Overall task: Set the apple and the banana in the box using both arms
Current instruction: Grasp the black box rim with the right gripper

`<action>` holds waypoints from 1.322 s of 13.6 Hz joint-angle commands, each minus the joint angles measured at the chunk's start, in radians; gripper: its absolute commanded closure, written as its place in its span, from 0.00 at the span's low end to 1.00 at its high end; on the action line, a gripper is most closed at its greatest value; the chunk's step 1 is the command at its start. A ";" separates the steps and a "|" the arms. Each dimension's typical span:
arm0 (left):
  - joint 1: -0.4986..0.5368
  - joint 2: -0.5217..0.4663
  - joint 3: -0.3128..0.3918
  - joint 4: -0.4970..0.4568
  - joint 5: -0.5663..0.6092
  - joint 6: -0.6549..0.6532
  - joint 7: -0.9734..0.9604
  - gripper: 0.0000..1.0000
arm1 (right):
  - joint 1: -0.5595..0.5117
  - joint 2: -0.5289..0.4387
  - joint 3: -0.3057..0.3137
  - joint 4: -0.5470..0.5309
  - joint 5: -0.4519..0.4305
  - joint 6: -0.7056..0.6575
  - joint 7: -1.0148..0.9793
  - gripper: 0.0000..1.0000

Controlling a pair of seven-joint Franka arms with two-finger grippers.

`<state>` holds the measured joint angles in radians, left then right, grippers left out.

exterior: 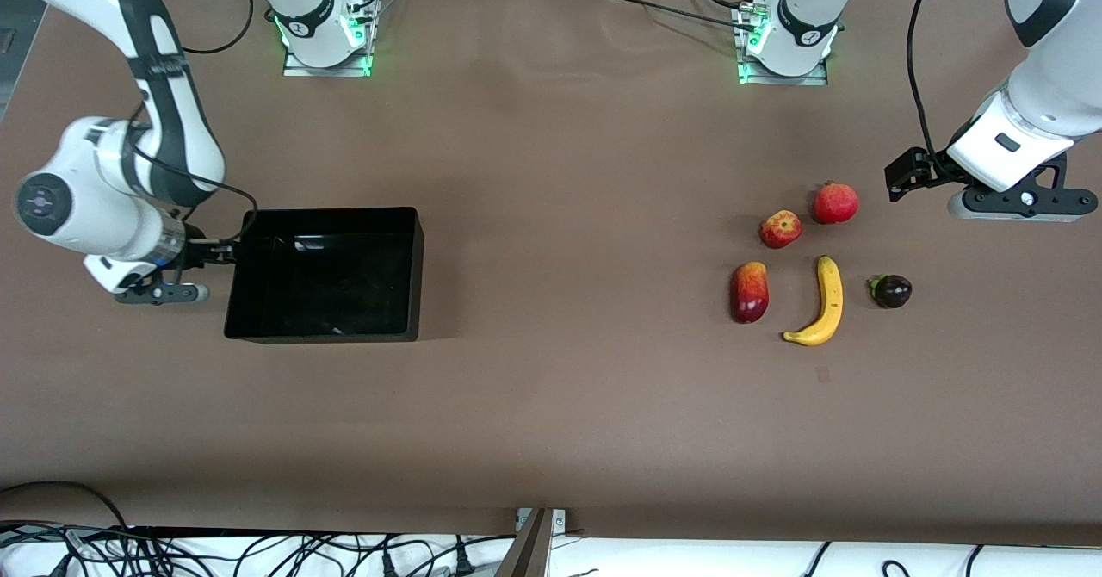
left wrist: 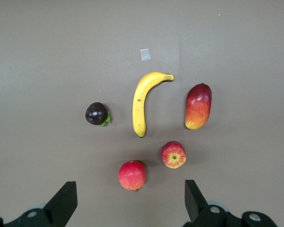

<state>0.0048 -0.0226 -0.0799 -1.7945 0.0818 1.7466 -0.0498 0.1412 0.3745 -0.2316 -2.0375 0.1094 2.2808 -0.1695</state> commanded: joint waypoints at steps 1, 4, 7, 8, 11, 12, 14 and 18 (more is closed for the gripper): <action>0.006 0.015 -0.006 0.033 0.010 -0.015 0.022 0.00 | -0.005 0.015 0.006 -0.039 0.030 0.052 -0.001 0.37; 0.004 0.016 -0.006 0.033 0.010 -0.013 0.022 0.00 | -0.003 0.015 0.008 -0.033 0.032 0.042 0.002 1.00; 0.004 0.016 -0.006 0.033 0.010 -0.015 0.022 0.00 | 0.003 0.004 0.015 0.015 0.030 -0.015 -0.021 1.00; 0.004 0.016 -0.006 0.033 0.010 -0.015 0.022 0.00 | 0.005 0.000 0.038 0.063 0.032 -0.062 -0.018 1.00; 0.004 0.016 -0.006 0.033 0.009 -0.013 0.022 0.00 | 0.043 0.003 0.086 0.247 0.032 -0.245 0.054 1.00; 0.004 0.016 -0.006 0.033 0.010 -0.013 0.022 0.00 | 0.079 0.009 0.087 0.299 0.029 -0.286 0.085 1.00; 0.004 0.016 -0.006 0.033 0.010 -0.013 0.022 0.00 | 0.168 0.036 0.087 0.380 0.032 -0.326 0.151 1.00; 0.004 0.016 -0.006 0.035 0.009 -0.013 0.022 0.00 | 0.288 0.134 0.163 0.491 0.186 -0.320 0.368 1.00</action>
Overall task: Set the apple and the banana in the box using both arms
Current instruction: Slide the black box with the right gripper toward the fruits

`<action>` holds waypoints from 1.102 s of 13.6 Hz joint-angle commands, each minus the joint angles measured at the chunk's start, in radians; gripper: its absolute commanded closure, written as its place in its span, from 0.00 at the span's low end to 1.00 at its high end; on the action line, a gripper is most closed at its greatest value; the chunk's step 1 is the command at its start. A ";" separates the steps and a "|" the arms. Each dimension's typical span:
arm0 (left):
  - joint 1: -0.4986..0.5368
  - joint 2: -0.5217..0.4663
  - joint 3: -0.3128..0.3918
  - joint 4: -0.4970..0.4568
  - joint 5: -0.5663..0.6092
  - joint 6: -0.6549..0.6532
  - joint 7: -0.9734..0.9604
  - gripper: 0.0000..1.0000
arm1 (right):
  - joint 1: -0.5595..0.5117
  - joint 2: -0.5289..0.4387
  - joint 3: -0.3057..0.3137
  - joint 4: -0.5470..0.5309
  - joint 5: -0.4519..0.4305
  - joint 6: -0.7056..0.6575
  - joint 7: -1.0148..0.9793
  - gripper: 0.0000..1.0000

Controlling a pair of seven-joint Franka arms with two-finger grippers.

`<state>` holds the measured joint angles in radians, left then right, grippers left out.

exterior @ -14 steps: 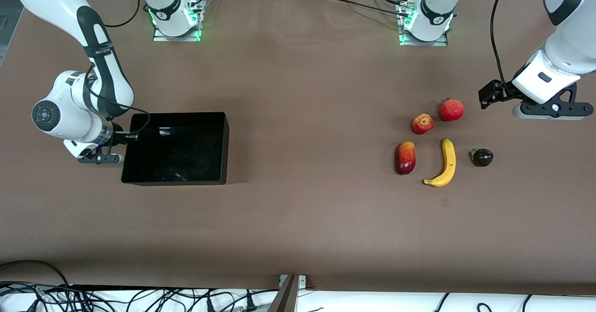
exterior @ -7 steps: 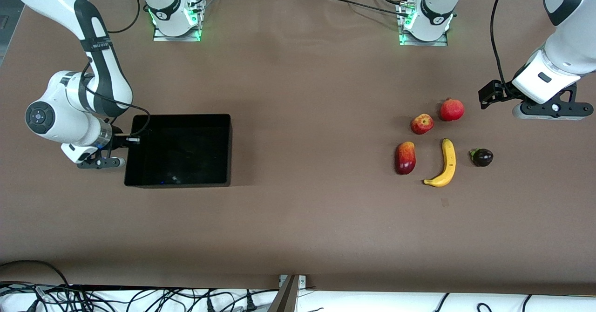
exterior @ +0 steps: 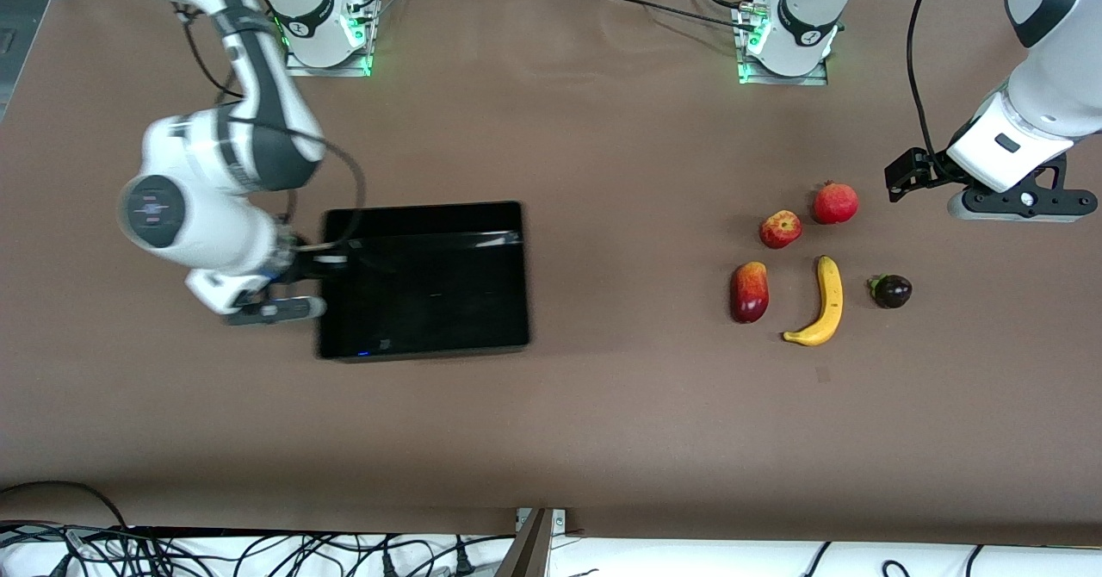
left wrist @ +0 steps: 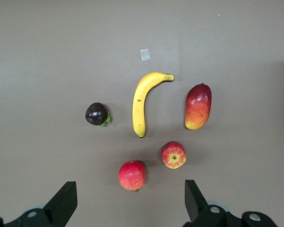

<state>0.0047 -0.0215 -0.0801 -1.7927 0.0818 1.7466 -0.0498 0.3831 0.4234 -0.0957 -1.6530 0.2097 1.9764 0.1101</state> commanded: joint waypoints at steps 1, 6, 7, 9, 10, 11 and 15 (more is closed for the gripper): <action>0.005 0.015 -0.006 0.033 0.009 -0.013 0.021 0.00 | 0.092 0.136 0.028 0.167 0.088 -0.011 0.149 1.00; 0.005 0.015 -0.006 0.033 0.009 -0.013 0.015 0.00 | 0.313 0.314 0.028 0.328 0.089 0.146 0.430 1.00; 0.003 0.014 -0.006 0.032 0.009 -0.013 0.011 0.00 | 0.333 0.330 0.028 0.328 0.088 0.171 0.456 1.00; 0.005 0.014 -0.006 0.032 0.009 -0.015 0.011 0.00 | 0.370 0.348 0.025 0.329 0.083 0.196 0.509 1.00; 0.005 0.015 -0.006 0.032 0.009 -0.015 0.011 0.00 | 0.382 0.354 0.022 0.329 0.082 0.202 0.523 1.00; 0.005 0.015 -0.006 0.032 0.009 -0.015 0.011 0.00 | 0.387 0.357 0.021 0.329 0.076 0.208 0.537 1.00; 0.003 0.017 -0.006 0.029 0.009 -0.028 0.019 0.00 | 0.425 0.386 0.021 0.329 0.022 0.254 0.597 1.00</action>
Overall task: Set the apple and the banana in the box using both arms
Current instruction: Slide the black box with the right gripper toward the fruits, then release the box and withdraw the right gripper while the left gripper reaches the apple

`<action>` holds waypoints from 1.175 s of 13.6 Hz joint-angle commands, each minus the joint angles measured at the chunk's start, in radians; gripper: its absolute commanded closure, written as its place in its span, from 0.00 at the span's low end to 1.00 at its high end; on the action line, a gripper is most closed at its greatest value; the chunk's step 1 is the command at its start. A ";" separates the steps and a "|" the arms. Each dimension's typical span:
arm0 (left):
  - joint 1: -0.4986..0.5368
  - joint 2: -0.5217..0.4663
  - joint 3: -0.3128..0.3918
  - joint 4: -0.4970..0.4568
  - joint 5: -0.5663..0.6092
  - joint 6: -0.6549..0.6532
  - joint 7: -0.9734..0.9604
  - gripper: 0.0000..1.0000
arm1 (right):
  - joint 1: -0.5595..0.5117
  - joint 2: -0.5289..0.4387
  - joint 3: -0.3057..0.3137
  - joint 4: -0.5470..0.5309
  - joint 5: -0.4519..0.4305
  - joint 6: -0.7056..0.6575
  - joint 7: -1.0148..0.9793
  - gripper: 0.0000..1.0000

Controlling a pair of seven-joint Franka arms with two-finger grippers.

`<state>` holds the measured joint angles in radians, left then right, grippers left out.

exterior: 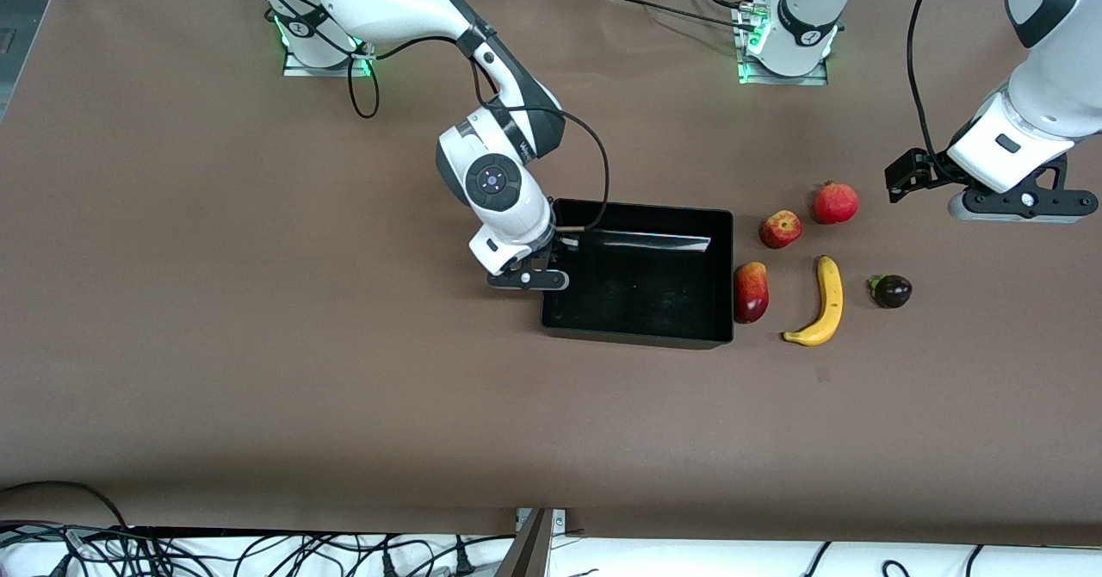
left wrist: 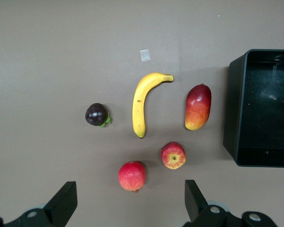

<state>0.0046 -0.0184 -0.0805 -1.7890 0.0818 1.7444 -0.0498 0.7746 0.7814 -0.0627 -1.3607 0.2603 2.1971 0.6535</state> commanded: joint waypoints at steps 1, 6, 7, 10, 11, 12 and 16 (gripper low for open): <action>-0.006 0.026 -0.007 0.026 0.009 -0.042 0.018 0.00 | 0.043 0.042 -0.012 0.037 -0.039 0.052 0.073 1.00; -0.011 0.112 -0.012 0.011 0.007 -0.134 0.022 0.00 | 0.048 0.056 -0.012 0.035 -0.056 0.072 0.069 0.01; -0.011 0.118 -0.013 -0.013 0.007 -0.134 0.022 0.00 | 0.048 0.047 -0.012 0.035 -0.070 0.064 0.066 0.00; -0.011 0.132 -0.015 -0.143 0.006 -0.006 0.024 0.00 | 0.038 -0.022 -0.060 0.038 -0.073 -0.005 0.057 0.00; -0.011 0.130 -0.024 -0.203 0.006 0.079 0.024 0.00 | 0.038 -0.063 -0.090 0.038 -0.073 -0.052 0.055 0.00; -0.008 0.130 -0.053 -0.267 0.006 0.169 0.016 0.00 | 0.037 -0.112 -0.124 0.038 -0.072 -0.097 0.043 0.00; -0.005 0.155 -0.068 -0.491 0.006 0.533 -0.001 0.00 | -0.018 -0.318 -0.232 0.029 -0.050 -0.337 -0.090 0.00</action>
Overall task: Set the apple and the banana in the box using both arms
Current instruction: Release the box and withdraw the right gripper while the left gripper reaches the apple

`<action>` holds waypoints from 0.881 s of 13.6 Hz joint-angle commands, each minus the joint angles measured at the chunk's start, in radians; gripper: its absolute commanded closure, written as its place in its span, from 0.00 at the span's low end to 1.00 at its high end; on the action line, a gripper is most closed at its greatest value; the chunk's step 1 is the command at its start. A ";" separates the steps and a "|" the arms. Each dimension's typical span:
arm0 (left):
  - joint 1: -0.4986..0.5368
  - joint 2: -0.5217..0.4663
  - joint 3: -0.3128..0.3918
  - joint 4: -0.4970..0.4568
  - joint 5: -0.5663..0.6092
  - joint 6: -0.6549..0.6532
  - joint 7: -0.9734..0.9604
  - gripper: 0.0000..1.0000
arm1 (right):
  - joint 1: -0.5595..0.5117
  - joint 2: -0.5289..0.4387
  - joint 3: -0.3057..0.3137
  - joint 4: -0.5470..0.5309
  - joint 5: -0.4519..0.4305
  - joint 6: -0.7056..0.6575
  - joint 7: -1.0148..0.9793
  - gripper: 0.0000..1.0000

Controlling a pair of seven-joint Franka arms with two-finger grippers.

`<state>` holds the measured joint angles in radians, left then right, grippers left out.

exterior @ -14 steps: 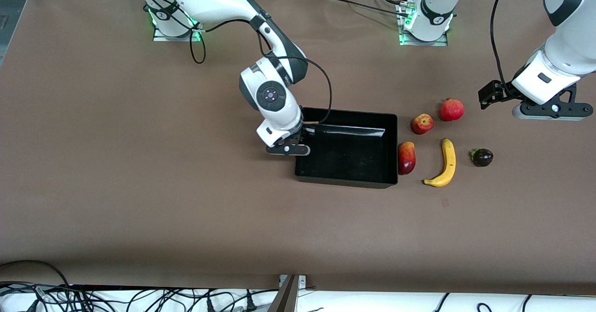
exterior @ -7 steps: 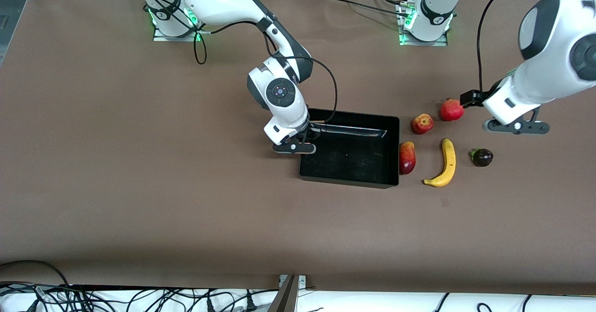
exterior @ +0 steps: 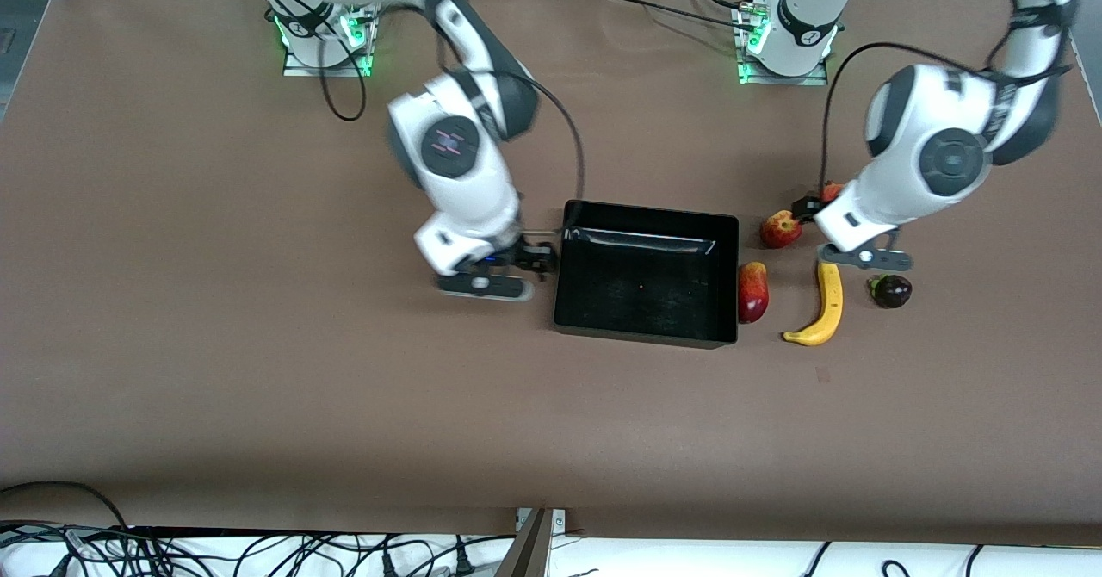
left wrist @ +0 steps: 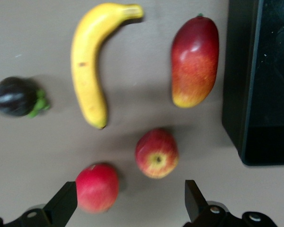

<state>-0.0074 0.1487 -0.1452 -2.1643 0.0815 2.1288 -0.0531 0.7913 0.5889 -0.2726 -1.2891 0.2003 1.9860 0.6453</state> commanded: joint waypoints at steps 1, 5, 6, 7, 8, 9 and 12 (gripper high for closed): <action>0.007 0.008 -0.004 -0.153 0.006 0.227 0.002 0.00 | -0.053 -0.188 -0.055 -0.053 0.025 -0.212 -0.125 0.00; 0.017 0.112 -0.004 -0.198 0.006 0.367 -0.011 0.00 | -0.079 -0.410 -0.215 -0.160 0.015 -0.449 -0.340 0.00; 0.017 0.127 -0.005 -0.212 0.006 0.400 -0.014 0.00 | -0.084 -0.460 -0.241 -0.202 0.007 -0.487 -0.395 0.00; 0.017 0.138 -0.005 -0.232 0.006 0.440 -0.014 0.00 | -0.119 -0.487 -0.235 -0.231 -0.019 -0.524 -0.420 0.00; 0.017 0.153 -0.005 -0.232 0.006 0.453 -0.013 0.00 | -0.180 -0.523 -0.179 -0.236 -0.059 -0.539 -0.426 0.00; 0.015 0.150 -0.005 -0.230 0.006 0.450 -0.001 0.36 | -0.308 -0.559 -0.058 -0.257 -0.093 -0.538 -0.447 0.00; 0.017 0.135 -0.005 -0.210 0.006 0.396 -0.002 0.84 | -0.623 -0.650 0.235 -0.369 -0.136 -0.477 -0.492 0.00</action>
<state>0.0029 0.3069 -0.1456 -2.3856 0.0816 2.5624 -0.0559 0.3191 0.0185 -0.1874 -1.5576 0.0900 1.4620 0.1781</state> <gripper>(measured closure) 0.282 0.000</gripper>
